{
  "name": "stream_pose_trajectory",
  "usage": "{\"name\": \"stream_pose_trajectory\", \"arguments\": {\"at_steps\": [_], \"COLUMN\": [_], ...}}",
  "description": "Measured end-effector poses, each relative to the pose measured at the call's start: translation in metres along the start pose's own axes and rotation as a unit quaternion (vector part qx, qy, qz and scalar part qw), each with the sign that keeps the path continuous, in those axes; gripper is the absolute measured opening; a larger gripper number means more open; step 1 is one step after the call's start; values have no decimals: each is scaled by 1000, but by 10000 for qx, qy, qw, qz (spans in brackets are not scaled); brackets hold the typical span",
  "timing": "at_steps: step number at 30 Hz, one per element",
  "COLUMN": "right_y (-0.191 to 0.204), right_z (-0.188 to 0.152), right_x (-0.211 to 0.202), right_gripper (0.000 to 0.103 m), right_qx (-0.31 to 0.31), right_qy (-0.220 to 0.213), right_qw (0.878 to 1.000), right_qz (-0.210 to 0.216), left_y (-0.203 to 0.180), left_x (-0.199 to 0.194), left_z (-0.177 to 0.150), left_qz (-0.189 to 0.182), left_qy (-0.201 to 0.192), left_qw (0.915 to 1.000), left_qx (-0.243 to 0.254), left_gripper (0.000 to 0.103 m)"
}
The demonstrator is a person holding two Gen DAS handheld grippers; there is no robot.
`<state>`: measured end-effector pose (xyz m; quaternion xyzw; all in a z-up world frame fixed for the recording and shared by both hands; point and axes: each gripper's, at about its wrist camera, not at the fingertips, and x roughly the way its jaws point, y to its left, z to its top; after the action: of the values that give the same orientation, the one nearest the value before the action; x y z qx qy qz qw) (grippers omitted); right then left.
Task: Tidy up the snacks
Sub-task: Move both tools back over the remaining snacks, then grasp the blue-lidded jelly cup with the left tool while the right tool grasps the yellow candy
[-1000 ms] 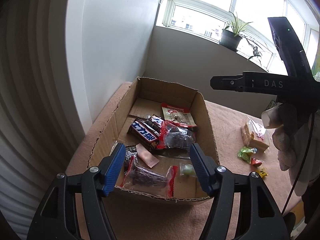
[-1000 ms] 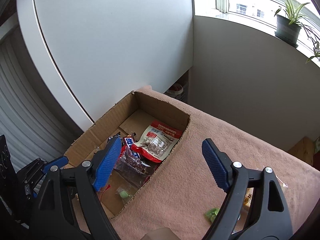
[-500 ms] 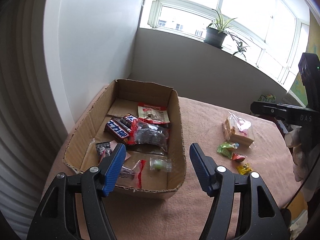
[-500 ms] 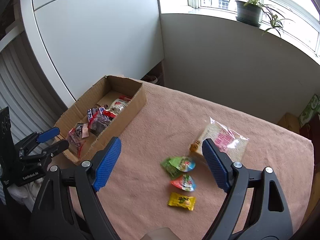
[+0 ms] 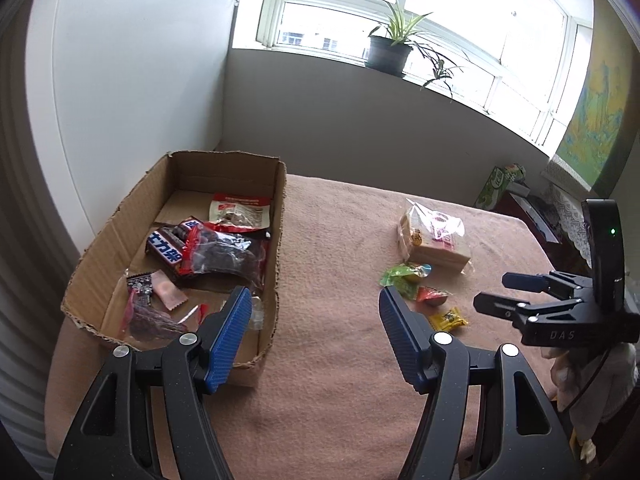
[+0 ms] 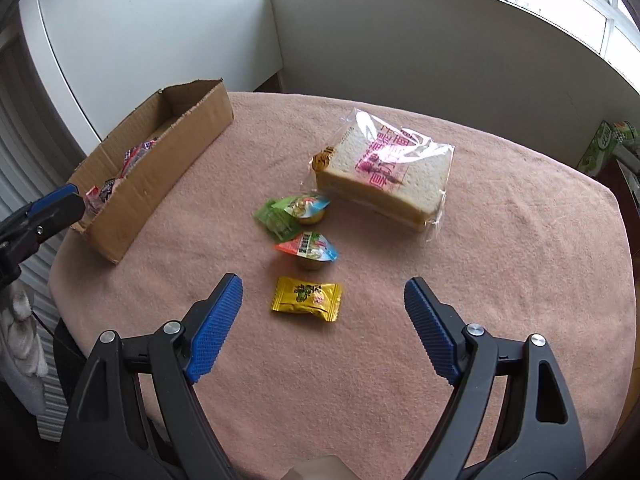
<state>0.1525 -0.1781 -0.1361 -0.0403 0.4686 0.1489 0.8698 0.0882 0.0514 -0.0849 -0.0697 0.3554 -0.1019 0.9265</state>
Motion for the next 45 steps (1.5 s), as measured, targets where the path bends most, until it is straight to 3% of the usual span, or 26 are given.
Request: {"name": "stream_pose_trajectory", "arguments": {"at_steps": [8, 19, 40, 45], "right_y": [7, 13, -22, -22], "right_z": [-12, -13, -2, -1], "right_x": [23, 42, 35, 36], "right_gripper": [85, 65, 64, 64], "right_qx": [12, -306, -138, -169], "right_qy": [76, 123, 90, 84], "right_qw": [10000, 9991, 9999, 9998], "right_qz": [22, -274, -23, -20], "left_y": [-19, -44, -105, -107], "left_x": [10, 32, 134, 148], "left_z": [-7, -4, 15, 16], "left_qz": [-121, -332, -787, -738], "left_qy": [149, 336, 1015, 1142], "left_qw": [9997, 9982, 9879, 9863], "left_qx": [164, 358, 871, 937], "left_gripper": [66, 58, 53, 38]}}
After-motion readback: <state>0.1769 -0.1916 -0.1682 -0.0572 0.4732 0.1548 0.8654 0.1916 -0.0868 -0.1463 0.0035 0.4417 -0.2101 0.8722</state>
